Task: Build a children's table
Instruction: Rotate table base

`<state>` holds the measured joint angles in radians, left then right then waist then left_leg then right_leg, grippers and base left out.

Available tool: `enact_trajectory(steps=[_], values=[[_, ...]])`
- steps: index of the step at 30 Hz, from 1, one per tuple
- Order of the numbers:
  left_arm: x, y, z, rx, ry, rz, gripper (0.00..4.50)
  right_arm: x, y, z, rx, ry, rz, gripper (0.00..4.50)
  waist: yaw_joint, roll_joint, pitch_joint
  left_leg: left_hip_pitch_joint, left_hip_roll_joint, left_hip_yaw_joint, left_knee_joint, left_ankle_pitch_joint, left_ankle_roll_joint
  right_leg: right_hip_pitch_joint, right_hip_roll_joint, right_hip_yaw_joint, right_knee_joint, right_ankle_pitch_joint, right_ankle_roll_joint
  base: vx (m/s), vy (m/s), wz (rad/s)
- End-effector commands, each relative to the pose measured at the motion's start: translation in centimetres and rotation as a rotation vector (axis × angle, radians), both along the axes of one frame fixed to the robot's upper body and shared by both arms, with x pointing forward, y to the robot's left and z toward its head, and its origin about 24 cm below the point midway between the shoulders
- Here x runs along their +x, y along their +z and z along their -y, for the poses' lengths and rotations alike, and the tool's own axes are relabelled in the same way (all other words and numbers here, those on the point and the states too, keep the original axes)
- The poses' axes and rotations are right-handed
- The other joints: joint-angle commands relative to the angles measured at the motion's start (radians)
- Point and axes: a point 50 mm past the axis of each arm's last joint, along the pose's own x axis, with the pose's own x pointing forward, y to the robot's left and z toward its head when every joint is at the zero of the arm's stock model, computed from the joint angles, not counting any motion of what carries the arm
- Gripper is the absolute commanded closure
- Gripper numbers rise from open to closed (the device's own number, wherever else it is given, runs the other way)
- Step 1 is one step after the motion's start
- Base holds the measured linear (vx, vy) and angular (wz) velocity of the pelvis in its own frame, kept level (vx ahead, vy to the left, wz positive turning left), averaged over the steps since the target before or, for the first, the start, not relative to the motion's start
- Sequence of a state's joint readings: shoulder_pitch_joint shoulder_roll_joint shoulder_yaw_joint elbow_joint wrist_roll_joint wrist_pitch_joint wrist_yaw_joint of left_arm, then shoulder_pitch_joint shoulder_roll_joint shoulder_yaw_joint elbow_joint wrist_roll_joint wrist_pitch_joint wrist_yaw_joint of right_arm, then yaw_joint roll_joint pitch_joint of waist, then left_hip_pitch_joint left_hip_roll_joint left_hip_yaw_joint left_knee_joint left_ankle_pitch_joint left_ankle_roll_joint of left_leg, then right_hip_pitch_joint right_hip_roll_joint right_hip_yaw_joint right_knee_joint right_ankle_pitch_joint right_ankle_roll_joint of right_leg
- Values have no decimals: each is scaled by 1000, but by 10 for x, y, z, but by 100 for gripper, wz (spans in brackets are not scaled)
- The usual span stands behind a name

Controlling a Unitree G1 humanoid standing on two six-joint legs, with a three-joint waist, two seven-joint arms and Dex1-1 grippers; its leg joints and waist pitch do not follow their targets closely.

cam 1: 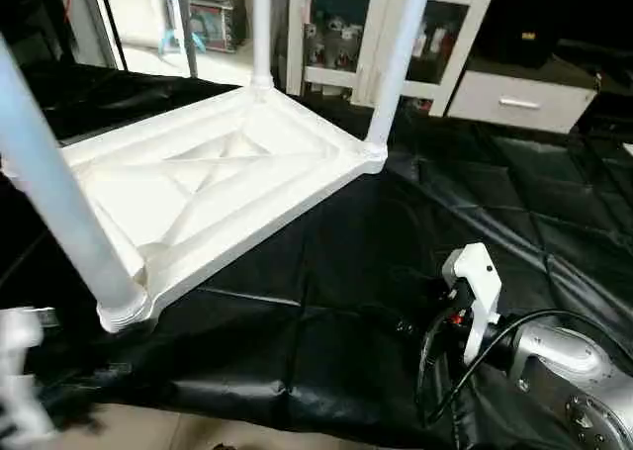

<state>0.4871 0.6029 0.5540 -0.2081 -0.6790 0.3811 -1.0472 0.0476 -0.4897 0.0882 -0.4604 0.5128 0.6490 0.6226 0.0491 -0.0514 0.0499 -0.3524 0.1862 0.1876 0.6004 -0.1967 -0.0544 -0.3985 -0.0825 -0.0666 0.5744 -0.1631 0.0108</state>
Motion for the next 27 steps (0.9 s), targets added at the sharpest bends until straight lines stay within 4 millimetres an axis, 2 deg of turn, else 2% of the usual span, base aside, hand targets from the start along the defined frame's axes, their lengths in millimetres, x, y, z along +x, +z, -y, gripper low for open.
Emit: enact_trajectory(steps=[1,2,3,5,6,7,9,11,12,13,14,15,16,17,18,19,20,21,22,24,25,26,27], values=[[-2,3,-12,41,13,13,266,1,0,4,-11,-5,9,42,-7,32,-15,36,35,-49,-104,-652,-65,-11,-47,24,-123,-716,13,0,0,0],[-1,4,-16,53,30,18,266,1,0,4,-12,-5,9,42,-8,31,-15,35,37,-50,-107,-664,-67,-9,-46,23,-123,-710,11,0,0,0],[6,8,-32,86,126,63,266,1,1,5,-13,-10,11,42,-7,38,-16,37,40,-58,-115,-695,-74,-3,-44,21,-118,-671,-4,0,0,0],[12,10,-41,101,193,95,266,2,1,6,-14,-11,12,42,-6,38,-17,46,39,-57,-114,-712,-76,-4,-38,18,-119,-636,-15,0,0,0],[15,10,-43,104,212,101,266,2,1,6,-14,-12,12,42,-7,37,-12,47,38,-60,-115,-721,-76,-2,-42,16,-122,-641,-20,0,0,0],[23,11,-50,130,282,124,266,2,1,6,-15,-15,14,42,-11,36,-7,40,39,-66,-122,-740,-78,7,-42,8,-123,-670,-12,0,0,0],[32,11,-50,152,314,141,266,3,1,6,-15,-16,14,42,-11,35,-10,49,38,-70,-119,-752,-81,9,-46,1,-129,-694,-4,0,0,0],[52,8,-40,175,328,142,266,3,1,5,-15,-15,16,42,-15,48,-5,46,46,-76,-134,-801,-93,22,-40,-14,-123,-669,-12,0,0,0],[59,6,-33,162,314,146,266,3,2,5,-16,-14,17,42,-16,59,-1,30,61,-75,-173,-882,-102,52,-16,-41,-89,-559,-32,0,0,0],[68,5,-22,183,288,160,266,4,2,4,-18,-12,19,42,12,69,4,-53,91,-58,-247,-969,-108,123,-6,-33,77,-345,-62,-89,-9,6],[68,5,-22,183,288,160,266,4,2,4,-18,-12,19,42,49,66,-3,-76,83,-33,-247,-973,-101,131,-1,-27,117,-252,-58,-59,-65,8],[75,3,-10,174,243,165,266,4,2,5,-18,-14,20,42,37,23,-10,-12,58,-14,-206,-839,-72,74,-22,39,86,-418,-27,-59,-65,8],[80,2,-1,190,215,163,266,4,2,5,-19,-14,20,42,44,-24,-11,71,11,-41,-10,-516,-59,-42,-131,88,-116,-950,24,40,-90,-8],[80,2,-1,190,215,163,266,4,2,5,-19,-14,20,42,44,-14,-16,59,4,-54,40,-318,-27,-31,-170,113,-133,-1035,20,43,-32,-21],[82,0,4,203,199,160,266,4,2,5,-20,-15,20,42,58,1,-20,0,25,-86,-8,-170,-20,36,-171,113,-105,-960,-14,43,-32,-21],[86,0,16,195,146,158,266,4,2,6,-20,-16,20,42,60,18,-31,4,42,-75,-74,-258,-53,25,-83,64,-55,-696,-46,52,12,-11],[88,1,28,194,96,165,266,3,2,6,-21,-17,20,42,56,23,-36,7,50,-75,-85,-300,-68,24,-61,59,-34,-550,-66,0,0,0],[90,3,41,180,36,175,266,3,2,7,-23,-19,20,42,57,33,-36,16,58,-73,-96,-369,-87,20,-48,60,-18,-352,-113,0,0,0],[93,4,57,179,-18,178,266,3,2,8,-25,-21,20,42,54,32,-32,19,53,-64,-98,-426,-85,21,-48,62,-21,-311,-147,0,0,0],[100,6,74,195,-49,178,266,3,2,9,-29,-22,19,42,57,34,-31,22,49,-58,-97,-440,-82,23,-54,67,-26,-317,-161,0,0,0],[107,6,85,206,-51,178,266,3,1,9,-31,-22,19,42,58,36,-32,21,48,-55,-99,-418,-79,29,-55,67,-29,-303,-161,0,0,0],[107,6,85,206,-51,178,266,3,1,9,-31,-22,19,42,57,32,-34,19,47,-54,-98,-400,-77,32,-56,68,-29,-291,-158,0,0,0],[120,8,101,224,-68,198,266,4,2,9,-33,-21,20,42,54,25,-34,6,45,-54,-100,-350,-69,44,-56,69,-25,-271,-147,0,0,0]])
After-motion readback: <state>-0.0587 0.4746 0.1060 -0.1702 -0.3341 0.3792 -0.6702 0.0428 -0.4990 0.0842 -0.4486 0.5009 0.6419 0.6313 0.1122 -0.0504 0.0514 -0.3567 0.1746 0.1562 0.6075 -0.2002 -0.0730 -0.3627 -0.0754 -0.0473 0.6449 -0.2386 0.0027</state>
